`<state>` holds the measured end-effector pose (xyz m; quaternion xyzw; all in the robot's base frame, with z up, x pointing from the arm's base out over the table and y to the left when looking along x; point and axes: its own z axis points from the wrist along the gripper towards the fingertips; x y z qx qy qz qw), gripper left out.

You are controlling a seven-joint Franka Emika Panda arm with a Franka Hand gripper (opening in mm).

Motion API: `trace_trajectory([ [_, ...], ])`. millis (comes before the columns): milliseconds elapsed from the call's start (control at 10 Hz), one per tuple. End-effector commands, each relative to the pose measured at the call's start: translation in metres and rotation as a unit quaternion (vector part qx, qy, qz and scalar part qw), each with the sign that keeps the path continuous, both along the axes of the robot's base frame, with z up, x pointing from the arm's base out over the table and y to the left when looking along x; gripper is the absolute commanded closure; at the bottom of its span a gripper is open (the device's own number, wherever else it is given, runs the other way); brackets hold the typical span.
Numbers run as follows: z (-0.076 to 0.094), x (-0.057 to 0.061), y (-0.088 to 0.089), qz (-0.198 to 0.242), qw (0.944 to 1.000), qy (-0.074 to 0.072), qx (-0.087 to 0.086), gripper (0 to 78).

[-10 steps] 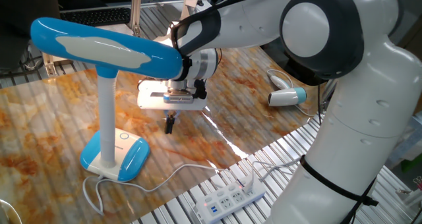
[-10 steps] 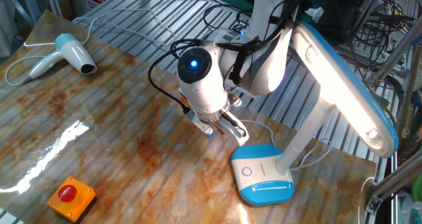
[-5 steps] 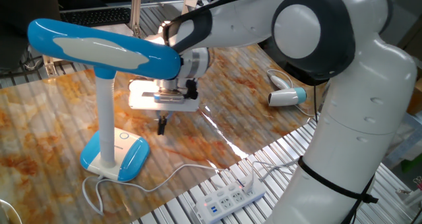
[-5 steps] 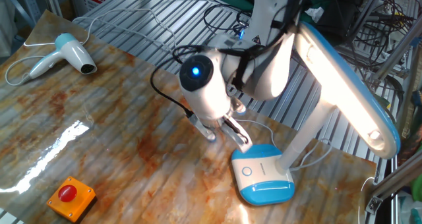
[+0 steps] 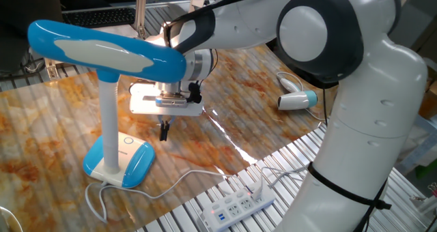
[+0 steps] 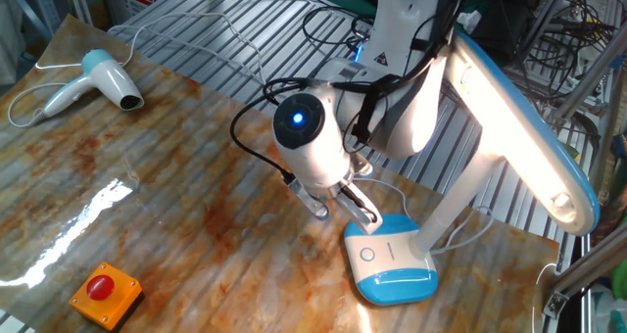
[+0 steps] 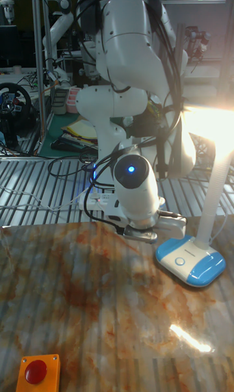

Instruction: Turn off the desk lamp by pressing the button

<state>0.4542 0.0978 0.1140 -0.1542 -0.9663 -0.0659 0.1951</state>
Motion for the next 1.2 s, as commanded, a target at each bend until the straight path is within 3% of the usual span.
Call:
trace_trajectory([
  [100,0.0014,0.0035,0.0016,0.151,0.9884,0.017,-0.005,77.6],
  [400,0.0014,0.0035,0.0016,0.175,0.9845,-0.007,-0.006,77.6],
  [1200,0.0014,0.0035,0.0016,0.189,0.982,-0.006,0.002,77.6],
])
